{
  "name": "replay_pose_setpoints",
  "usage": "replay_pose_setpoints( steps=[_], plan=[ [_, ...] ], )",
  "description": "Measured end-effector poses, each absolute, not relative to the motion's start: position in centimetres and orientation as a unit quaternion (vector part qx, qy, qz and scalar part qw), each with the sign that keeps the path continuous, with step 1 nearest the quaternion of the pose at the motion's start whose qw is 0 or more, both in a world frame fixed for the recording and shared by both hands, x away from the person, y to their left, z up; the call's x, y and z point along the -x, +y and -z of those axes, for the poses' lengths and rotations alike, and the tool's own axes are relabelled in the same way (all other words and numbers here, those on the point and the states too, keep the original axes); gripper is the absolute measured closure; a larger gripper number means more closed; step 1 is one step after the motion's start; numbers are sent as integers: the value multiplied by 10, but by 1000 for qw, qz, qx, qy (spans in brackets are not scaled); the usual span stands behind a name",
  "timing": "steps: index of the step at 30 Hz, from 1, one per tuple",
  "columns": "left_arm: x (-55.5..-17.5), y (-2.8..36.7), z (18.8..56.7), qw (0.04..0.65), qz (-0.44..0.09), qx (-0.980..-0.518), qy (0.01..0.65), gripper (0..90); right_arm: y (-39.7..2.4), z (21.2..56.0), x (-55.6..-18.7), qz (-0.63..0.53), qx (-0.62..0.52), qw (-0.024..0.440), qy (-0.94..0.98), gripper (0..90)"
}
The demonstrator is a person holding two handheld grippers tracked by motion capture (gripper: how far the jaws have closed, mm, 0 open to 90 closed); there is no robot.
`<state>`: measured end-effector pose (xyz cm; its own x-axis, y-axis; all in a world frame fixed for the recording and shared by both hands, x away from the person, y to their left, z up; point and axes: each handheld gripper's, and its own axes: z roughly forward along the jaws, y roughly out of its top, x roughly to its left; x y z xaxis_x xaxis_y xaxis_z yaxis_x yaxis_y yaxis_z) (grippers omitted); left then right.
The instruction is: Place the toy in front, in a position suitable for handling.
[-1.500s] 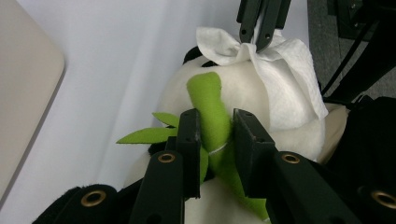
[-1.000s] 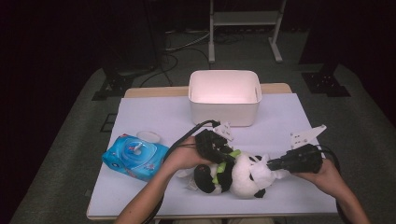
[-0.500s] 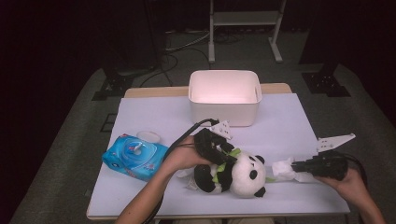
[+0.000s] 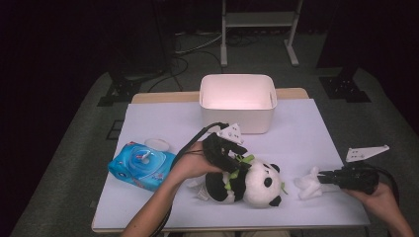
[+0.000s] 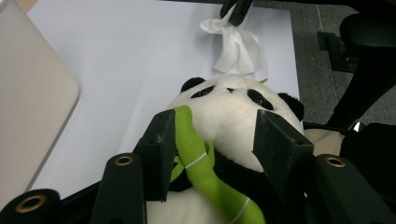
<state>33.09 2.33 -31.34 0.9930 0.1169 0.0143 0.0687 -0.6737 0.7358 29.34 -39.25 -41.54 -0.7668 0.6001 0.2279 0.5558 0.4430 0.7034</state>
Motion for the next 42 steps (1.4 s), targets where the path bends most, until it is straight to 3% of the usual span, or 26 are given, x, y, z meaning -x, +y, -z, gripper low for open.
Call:
replay_pose_setpoints(
  steps=[20, 27, 42],
  plan=[
    [-323, 50, 311, 433, -40, -898, 71, 383, -366, 378, -307, -405, -297, 51, 863, 711],
    [-318, 61, 315, 442, -39, -893, 82, 350, -340, 359, -322, -403, -261, 76, 874, 655],
    [-309, 76, 319, 449, -48, -887, 96, 294, -292, 332, -356, -395, -207, 83, 891, 601]
  ],
)
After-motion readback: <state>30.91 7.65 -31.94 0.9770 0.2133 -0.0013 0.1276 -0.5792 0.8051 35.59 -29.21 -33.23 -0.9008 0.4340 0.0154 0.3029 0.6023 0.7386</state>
